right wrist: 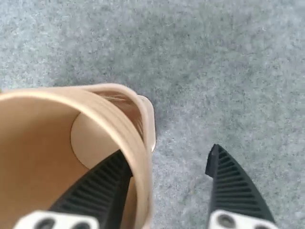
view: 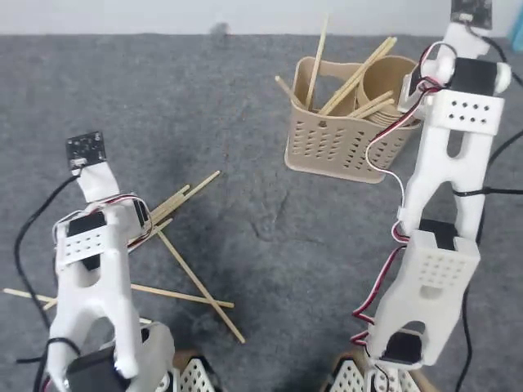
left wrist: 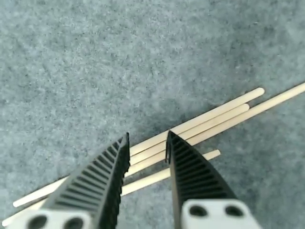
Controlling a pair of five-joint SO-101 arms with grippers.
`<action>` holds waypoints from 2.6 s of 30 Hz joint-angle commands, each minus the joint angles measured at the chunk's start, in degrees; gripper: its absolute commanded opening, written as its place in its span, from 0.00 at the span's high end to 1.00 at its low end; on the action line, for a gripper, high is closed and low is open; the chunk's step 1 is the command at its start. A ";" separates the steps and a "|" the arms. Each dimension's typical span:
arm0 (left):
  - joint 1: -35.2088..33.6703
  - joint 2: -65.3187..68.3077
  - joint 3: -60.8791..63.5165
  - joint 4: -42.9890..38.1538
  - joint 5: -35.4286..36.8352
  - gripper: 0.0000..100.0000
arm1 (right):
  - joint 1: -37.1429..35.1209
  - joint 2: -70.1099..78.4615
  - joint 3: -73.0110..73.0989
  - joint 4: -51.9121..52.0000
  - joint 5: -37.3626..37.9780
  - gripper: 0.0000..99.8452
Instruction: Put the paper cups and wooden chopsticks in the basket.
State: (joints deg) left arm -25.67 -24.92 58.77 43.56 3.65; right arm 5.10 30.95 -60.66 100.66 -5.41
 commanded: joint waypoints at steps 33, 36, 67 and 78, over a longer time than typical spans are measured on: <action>-16.26 0.53 -7.16 -0.88 14.42 0.88 | -52.00 -61.85 46.07 0.22 -0.35 0.94; -20.66 0.35 -7.69 -0.79 14.95 0.88 | -55.87 -61.85 57.93 -5.93 2.02 0.93; -59.87 0.62 -19.91 -0.79 8.09 0.88 | -65.89 -17.98 79.82 -76.18 -4.92 0.89; -59.87 0.62 -18.95 -3.34 8.09 0.88 | -67.56 -8.57 73.93 -76.09 -4.84 0.89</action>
State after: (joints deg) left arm -85.27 -24.04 41.63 41.98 12.09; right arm -62.24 22.15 16.97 25.67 -9.89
